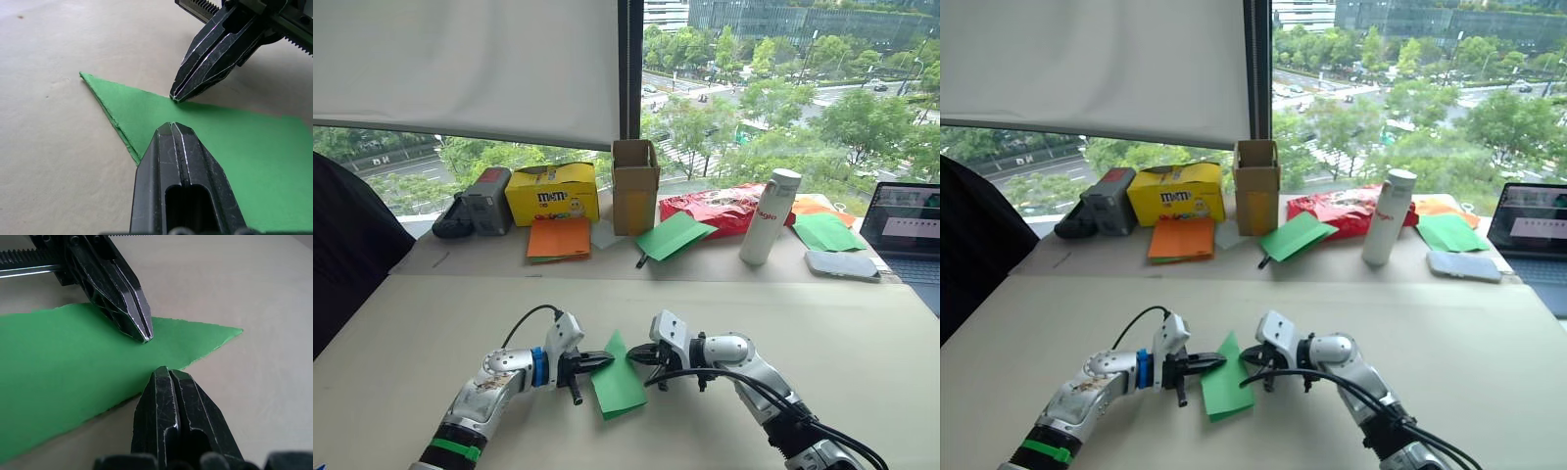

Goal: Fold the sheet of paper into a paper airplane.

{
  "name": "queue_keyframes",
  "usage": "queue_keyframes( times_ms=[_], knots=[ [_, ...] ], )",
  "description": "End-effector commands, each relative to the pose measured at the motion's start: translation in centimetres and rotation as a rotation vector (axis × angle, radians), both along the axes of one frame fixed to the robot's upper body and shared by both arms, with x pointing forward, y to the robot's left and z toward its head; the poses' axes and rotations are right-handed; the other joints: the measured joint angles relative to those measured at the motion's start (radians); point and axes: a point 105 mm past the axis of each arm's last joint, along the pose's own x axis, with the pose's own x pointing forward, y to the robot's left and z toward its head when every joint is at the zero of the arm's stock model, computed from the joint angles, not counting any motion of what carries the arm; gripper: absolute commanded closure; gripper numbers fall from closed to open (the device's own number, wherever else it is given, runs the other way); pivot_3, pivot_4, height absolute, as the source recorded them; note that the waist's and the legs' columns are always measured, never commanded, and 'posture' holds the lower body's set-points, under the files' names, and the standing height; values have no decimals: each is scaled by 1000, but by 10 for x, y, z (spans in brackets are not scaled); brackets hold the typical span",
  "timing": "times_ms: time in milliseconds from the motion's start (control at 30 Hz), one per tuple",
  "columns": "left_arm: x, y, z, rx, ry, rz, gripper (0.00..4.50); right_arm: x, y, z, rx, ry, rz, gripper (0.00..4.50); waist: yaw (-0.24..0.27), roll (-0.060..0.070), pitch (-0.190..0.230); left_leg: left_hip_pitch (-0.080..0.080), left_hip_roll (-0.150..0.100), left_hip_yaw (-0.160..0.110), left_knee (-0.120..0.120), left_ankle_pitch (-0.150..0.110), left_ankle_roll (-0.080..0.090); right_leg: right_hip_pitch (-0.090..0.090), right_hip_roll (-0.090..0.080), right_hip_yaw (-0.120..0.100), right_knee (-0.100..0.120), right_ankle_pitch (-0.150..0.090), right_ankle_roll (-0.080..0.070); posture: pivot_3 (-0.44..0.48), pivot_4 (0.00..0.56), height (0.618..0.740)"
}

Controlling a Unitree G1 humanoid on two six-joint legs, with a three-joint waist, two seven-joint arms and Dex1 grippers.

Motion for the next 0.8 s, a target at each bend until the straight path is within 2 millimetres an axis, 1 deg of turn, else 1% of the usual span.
queue_keyframes(
  times_ms=[33,200,233,300,400,500,667,800],
  knots=[
    [0,9,-12,62,34,16,4487,-7,7,1,2,-11,36,4500,0,0,0,0,0,0,0,0,0,0,0,0,0,0,0,0,150,656],
    [0,7,-13,64,38,6,4487,8,15,32,89,-82,12,4500,1,0,0,0,0,0,0,0,0,0,1,0,0,-1,1,0,150,656],
    [-1,7,-13,65,38,4,4487,10,16,37,100,-87,13,4500,1,0,0,0,0,0,0,0,0,0,0,0,0,-1,1,0,150,656],
    [-1,7,-14,67,40,2,4487,10,19,39,113,-72,22,4500,4,0,0,0,0,0,0,0,0,-1,0,0,0,0,1,0,150,656],
    [-1,7,-14,69,40,0,4487,9,20,28,83,-47,35,4500,7,0,0,0,-1,0,0,0,0,-1,0,0,0,0,0,0,150,656],
    [0,7,-14,69,39,0,4487,6,20,18,89,-8,30,4500,7,0,0,0,-1,0,0,0,0,-1,-1,0,-1,0,-1,0,150,656],
    [0,9,-14,73,37,0,4487,-1,14,2,61,48,35,4500,6,0,0,0,-1,0,0,0,0,0,-1,0,0,0,0,0,150,656],
    [0,8,-14,73,37,-3,4487,-10,9,-6,65,96,46,4500,6,0,0,0,-1,0,0,0,0,0,0,0,-1,0,0,0,150,656]
  ],
)
